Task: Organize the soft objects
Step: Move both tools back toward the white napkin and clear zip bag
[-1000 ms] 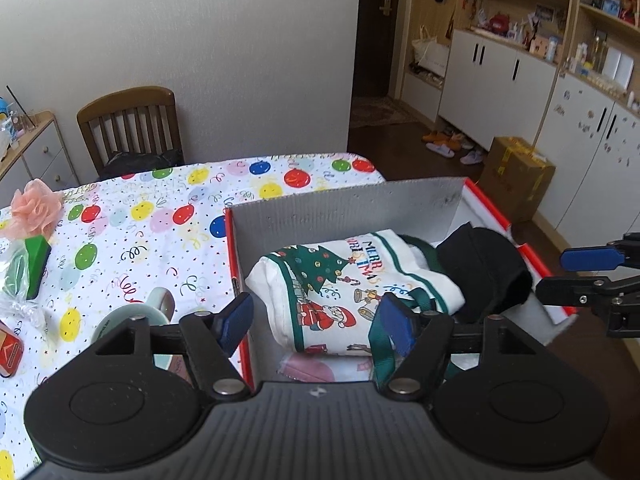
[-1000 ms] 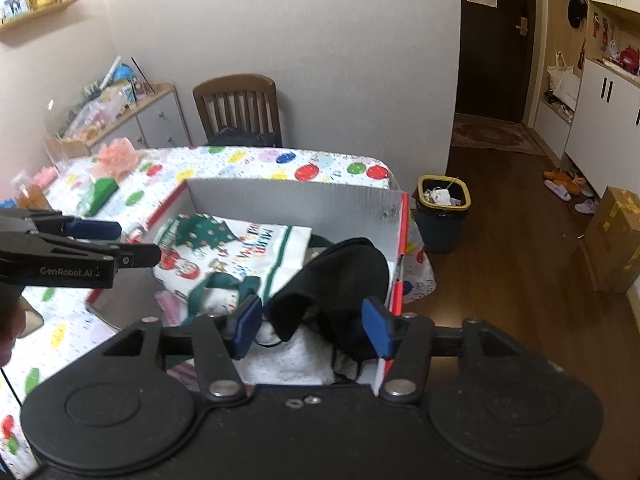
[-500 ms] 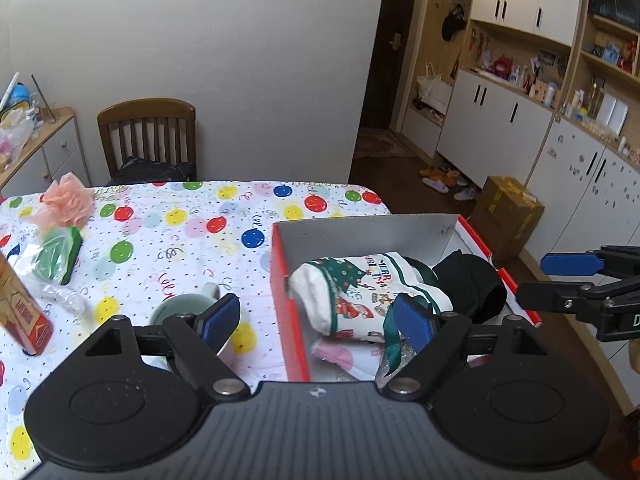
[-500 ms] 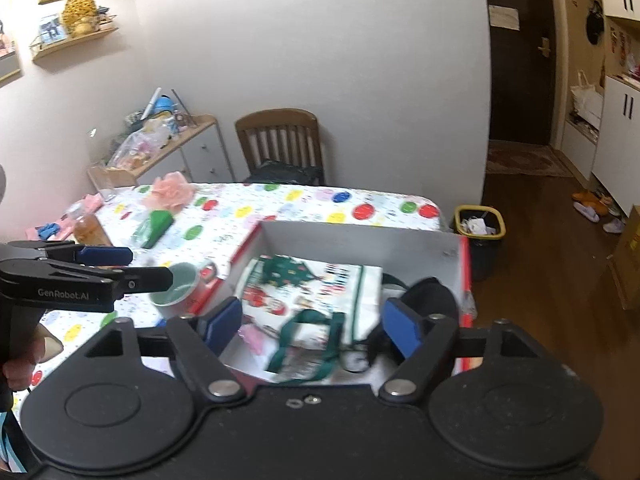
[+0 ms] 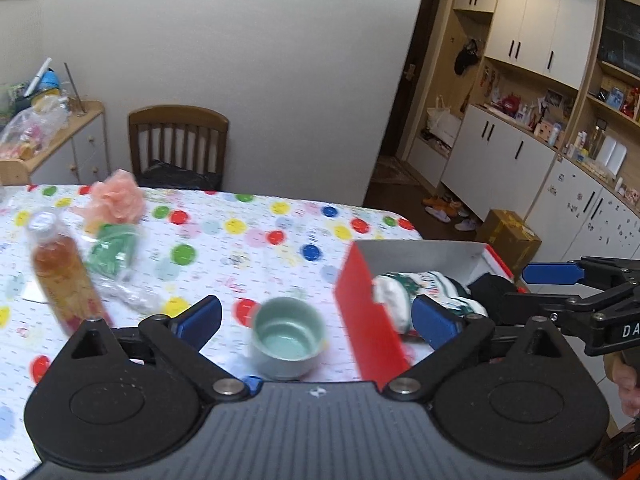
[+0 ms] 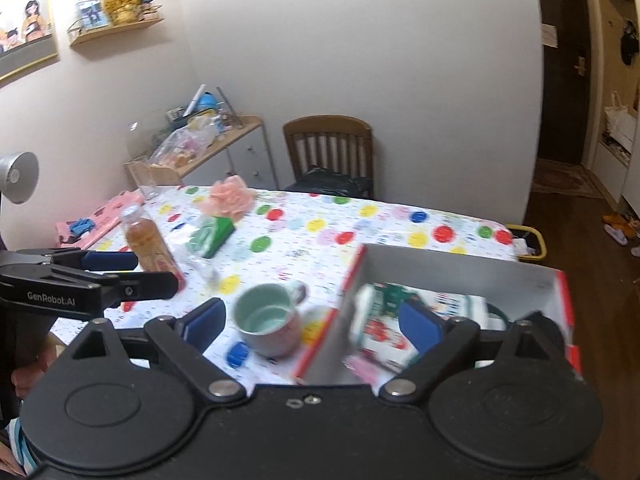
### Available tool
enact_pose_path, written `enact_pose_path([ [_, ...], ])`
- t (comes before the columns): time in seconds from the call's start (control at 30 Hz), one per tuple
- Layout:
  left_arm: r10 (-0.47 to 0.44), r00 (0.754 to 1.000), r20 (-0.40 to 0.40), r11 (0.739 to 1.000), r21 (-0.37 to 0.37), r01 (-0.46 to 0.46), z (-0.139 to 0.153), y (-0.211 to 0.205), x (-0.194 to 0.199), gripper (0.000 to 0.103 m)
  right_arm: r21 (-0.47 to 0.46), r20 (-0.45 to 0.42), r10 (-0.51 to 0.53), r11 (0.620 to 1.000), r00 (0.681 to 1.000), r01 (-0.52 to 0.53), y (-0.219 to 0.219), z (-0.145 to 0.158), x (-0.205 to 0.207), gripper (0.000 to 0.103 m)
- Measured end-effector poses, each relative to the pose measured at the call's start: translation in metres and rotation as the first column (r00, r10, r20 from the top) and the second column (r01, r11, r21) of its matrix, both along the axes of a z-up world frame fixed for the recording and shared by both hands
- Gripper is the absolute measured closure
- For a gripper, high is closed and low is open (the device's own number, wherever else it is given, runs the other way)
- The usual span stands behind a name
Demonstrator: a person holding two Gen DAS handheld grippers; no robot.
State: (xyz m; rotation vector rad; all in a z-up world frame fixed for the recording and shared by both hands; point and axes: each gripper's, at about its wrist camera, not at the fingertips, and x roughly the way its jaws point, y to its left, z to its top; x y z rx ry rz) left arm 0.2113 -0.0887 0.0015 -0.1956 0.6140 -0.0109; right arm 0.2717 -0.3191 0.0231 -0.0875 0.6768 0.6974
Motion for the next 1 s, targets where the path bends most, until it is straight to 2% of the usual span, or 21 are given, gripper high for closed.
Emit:
enact_pose_path([
  [0.33, 0.056, 0.998, 0.038, 0.998, -0.002, -0.056, 0.005, 0.103, -0.032, 0.001, -0.008, -0.002, 0.068, 0.998, 0.998, -0.068, 0.095, -0.002, -0.014, 0.007],
  [0.67, 0.173, 0.981, 0.084, 0.983, 0.051, -0.178, -0.004, 0.204, -0.045, 0.001, -0.032, -0.003, 0.121, 0.992, 0.993, -0.121, 0.179, -0.012, -0.014, 0.007],
  [1.0, 0.266, 0.963, 0.033, 0.962, 0.058, -0.268, -0.041, 0.285, -0.028, 0.001, -0.105, -0.016, 0.135, 0.985, 0.991, -0.136, 0.237, -0.035, 0.009, 0.009],
])
